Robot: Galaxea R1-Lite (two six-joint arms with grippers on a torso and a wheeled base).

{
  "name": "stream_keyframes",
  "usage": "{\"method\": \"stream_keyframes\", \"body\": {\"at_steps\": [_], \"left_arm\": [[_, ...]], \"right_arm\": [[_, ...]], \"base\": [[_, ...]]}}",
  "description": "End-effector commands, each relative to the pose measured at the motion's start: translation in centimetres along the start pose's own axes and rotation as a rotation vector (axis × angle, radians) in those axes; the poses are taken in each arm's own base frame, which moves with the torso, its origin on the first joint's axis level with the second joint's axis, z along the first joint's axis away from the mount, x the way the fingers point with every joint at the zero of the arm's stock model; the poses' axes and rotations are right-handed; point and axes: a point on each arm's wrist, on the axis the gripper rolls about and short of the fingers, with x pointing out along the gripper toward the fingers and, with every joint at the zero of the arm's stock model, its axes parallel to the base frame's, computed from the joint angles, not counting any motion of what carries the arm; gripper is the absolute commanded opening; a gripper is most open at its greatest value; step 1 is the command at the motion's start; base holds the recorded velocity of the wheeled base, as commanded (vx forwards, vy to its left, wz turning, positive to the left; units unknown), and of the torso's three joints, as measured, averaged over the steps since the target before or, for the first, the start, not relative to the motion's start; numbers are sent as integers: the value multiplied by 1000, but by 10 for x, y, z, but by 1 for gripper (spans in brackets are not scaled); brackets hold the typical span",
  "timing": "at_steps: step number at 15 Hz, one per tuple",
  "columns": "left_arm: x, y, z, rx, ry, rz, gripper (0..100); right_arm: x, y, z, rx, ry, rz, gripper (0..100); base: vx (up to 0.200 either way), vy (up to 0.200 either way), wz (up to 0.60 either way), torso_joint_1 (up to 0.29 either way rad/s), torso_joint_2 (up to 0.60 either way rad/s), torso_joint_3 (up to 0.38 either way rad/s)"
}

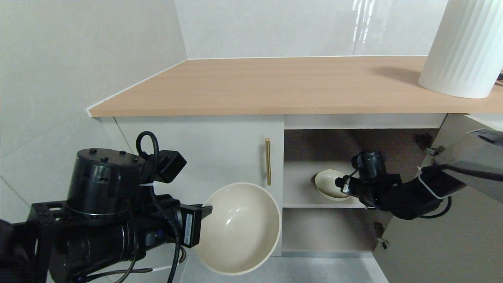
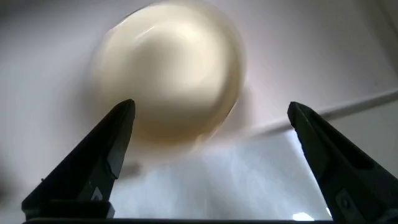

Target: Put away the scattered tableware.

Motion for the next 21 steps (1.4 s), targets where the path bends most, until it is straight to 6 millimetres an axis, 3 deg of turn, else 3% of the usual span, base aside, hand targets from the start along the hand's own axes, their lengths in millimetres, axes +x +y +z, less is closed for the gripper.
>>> {"method": "stream_keyframes", "body": {"at_steps": [1,3,5,8,13,21], "left_arm": [[11,-2,5,5,0,0,0],[20,-4,2,45,29,2,0],[34,-9,4,83,46,-6,0],[49,-25,4,109,62,-26,0],[51,-50,-9,124,85,-36,0],[57,-57,-17,141,115,-46,0]], "right_arm": [[-70,3,23,-53,14,132,100],[-113,2,35,-82,59,234,100],[-175,0,43,-148,156,397,100],[-226,-1,41,-279,242,474,100],[-235,16,22,-360,309,535,100],[-224,34,-10,-446,412,538,100]], "base": [[0,0,0,0,0,0],[0,0,0,0,0,0],[0,0,0,0,0,0],[0,0,0,0,0,0],[0,0,0,0,0,0],[0,0,0,0,0,0]]}}
